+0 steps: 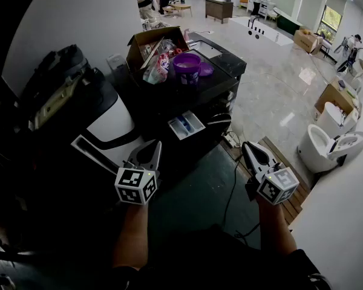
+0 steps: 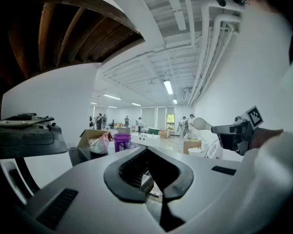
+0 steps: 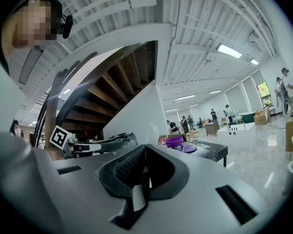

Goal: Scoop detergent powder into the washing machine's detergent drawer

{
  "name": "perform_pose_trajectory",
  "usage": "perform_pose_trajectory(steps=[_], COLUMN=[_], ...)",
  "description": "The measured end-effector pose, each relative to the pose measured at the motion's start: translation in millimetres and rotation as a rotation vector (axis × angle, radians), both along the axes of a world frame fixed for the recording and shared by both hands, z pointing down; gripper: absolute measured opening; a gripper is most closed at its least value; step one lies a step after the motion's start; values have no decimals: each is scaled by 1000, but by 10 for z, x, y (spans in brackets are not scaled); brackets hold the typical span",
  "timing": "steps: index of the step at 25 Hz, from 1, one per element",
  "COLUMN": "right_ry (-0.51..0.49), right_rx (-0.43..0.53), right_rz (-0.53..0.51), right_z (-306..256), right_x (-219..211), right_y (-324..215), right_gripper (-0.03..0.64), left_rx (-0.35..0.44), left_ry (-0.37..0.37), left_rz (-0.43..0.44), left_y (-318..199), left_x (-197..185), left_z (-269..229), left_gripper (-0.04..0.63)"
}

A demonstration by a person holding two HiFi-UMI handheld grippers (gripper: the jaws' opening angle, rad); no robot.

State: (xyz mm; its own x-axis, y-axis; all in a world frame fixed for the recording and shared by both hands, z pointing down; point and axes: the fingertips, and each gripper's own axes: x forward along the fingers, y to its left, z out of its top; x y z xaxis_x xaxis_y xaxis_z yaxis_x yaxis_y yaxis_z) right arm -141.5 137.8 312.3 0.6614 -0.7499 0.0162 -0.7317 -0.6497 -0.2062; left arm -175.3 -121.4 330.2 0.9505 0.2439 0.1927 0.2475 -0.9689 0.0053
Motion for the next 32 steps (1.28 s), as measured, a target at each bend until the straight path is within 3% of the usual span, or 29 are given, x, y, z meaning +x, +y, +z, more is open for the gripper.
perform_pose_trajectory(steps=[15, 32], right_ry=[-11, -45], right_rx=[60, 94], right_rz=[13, -9], right_z=[30, 158], right_x=[156, 38], right_y=[434, 1236], right_gripper=[18, 18], left_rx=[-8, -9], left_ry=[-25, -23], left_rz=[0, 17], left_y=[361, 1210], left_x=[123, 217], left_z=[106, 101], left_gripper=[8, 8])
